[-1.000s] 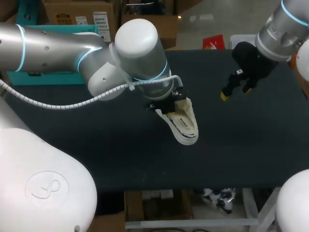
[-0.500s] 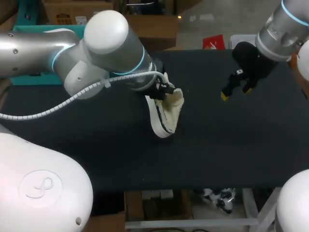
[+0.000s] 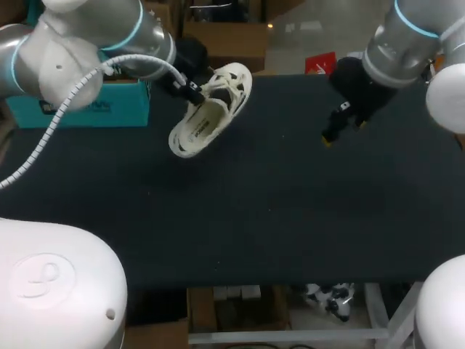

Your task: Open the shoe tongue, take the insole out of the shoe, put the insole back into the shoe, and pack the shoe into the shoebox

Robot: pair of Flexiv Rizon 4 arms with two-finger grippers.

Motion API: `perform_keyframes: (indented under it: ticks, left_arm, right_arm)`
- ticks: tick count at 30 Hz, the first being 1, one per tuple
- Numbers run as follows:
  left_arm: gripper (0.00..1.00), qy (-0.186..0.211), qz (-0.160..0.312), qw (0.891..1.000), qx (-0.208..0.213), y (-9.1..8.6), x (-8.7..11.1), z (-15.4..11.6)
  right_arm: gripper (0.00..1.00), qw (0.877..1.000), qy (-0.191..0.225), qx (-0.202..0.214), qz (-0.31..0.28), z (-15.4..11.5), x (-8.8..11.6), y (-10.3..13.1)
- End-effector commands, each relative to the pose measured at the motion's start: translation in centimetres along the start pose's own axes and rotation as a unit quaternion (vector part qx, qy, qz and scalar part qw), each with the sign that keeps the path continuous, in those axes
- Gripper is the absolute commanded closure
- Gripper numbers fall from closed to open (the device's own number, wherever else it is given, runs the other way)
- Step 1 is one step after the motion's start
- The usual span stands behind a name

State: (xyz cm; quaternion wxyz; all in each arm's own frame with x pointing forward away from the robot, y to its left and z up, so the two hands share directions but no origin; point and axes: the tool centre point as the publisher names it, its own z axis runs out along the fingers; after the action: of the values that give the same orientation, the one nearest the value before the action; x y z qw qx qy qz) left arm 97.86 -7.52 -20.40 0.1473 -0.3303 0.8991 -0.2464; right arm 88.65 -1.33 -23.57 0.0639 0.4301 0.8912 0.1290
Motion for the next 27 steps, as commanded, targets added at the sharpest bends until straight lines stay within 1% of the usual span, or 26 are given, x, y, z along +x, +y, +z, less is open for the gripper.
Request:
perform_keyframes:
  ticks: [1, 3, 5, 6, 7, 11, 12, 15, 18, 20, 21, 22, 23, 24, 25, 27]
  left_arm:
    - [1.00, 0.062, 0.089, 0.994, 0.003, 0.5, -2.3, -4.2]
    - [1.00, 0.067, 0.109, 0.992, 0.003, 0.7, -3.2, -5.0]
    - [1.00, 0.059, 0.122, 0.991, -0.004, 0.8, -4.1, -5.6]
    - [1.00, 0.056, 0.124, 0.991, -0.008, 0.8, -4.6, -5.9]
    - [1.00, 0.047, 0.132, 0.990, -0.013, 0.9, -5.1, -6.2]
    - [1.00, 0.044, 0.147, 0.988, -0.014, 1.4, -7.0, -7.8]
    - [1.00, 0.039, 0.149, 0.988, -0.014, 1.7, -7.9, -8.3]
    - [1.00, 0.034, 0.151, 0.988, -0.002, 2.1, -9.8, -9.6]
    - [1.00, 0.031, 0.167, 0.985, 0.014, 2.4, -11.8, -11.5]
    - [1.00, 0.026, 0.177, 0.984, 0.015, 2.5, -13.2, -12.2]
    - [1.00, 0.022, 0.183, 0.983, 0.014, 2.6, -14.0, -12.4]
    - [1.00, 0.020, 0.185, 0.982, 0.014, 2.7, -14.8, -12.7]
    - [1.00, 0.020, 0.193, 0.981, 0.014, 2.8, -15.7, -13.0]
    - [1.00, 0.021, 0.197, 0.980, 0.017, 3.0, -16.5, -13.4]
    - [1.00, 0.021, 0.199, 0.980, 0.019, 3.2, -17.5, -13.8]
    - [1.00, 0.023, 0.201, 0.979, 0.022, 3.5, -19.3, -14.4]
  right_arm:
    - [0.00, 0.999, -0.013, -0.001, -0.040, 0.5, 0.1, 1.1]
    - [0.00, 0.997, -0.018, -0.008, -0.077, 0.3, -0.1, 1.3]
    - [0.00, 0.993, -0.015, -0.010, -0.115, -0.1, -0.4, 1.1]
    - [0.00, 0.991, -0.003, -0.008, -0.135, -0.3, -0.7, 1.0]
    - [0.00, 0.991, 0.010, 0.008, -0.135, -0.5, -1.1, 0.9]
    - [0.00, 0.991, 0.010, 0.008, -0.135, -0.5, -1.1, 0.9]
    - [0.00, 0.991, 0.010, 0.008, -0.135, -0.5, -1.1, 0.9]
    - [0.00, 0.991, 0.010, 0.008, -0.135, -0.5, -1.1, 0.9]
    - [0.00, 0.991, 0.010, 0.008, -0.135, -0.5, -1.1, 0.9]
    - [0.00, 0.991, 0.010, 0.008, -0.135, -0.5, -1.1, 0.9]
    - [0.00, 0.989, 0.007, 0.022, -0.148, 0.0, -0.8, 1.5]
    - [0.00, 0.985, 0.008, 0.026, -0.170, 0.4, -0.6, 1.9]
    - [0.00, 0.982, 0.001, 0.018, -0.188, 0.5, -0.3, 2.2]
    - [0.00, 0.976, -0.002, -0.001, -0.216, 0.5, -0.2, 2.3]
    - [0.00, 0.969, -0.006, -0.010, -0.247, 0.5, 0.0, 2.4]
    - [0.00, 0.960, -0.023, -0.005, -0.280, 0.5, 0.2, 2.5]
